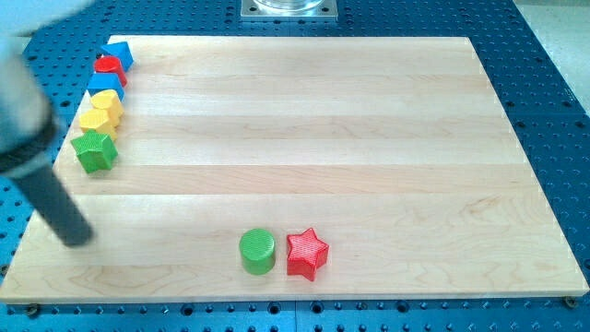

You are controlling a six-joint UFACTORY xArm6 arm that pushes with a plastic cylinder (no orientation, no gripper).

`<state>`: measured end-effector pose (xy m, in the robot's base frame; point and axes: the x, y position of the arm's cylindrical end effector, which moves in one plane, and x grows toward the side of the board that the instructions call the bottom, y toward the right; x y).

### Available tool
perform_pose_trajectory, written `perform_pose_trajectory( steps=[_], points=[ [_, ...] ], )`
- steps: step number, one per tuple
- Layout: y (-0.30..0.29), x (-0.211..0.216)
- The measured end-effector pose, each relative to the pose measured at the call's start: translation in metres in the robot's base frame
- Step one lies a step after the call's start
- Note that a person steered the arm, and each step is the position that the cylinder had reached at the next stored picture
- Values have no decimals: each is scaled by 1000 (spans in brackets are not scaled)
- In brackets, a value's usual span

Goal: Move the green star into the red star

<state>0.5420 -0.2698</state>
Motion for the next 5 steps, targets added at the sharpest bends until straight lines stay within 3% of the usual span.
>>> perform_pose_trajectory(
  steps=[1,2,3,4,5],
  points=[
    [-29,-71],
    [13,-103],
    [112,-87],
    [193,-40],
    [140,-68]
  ],
)
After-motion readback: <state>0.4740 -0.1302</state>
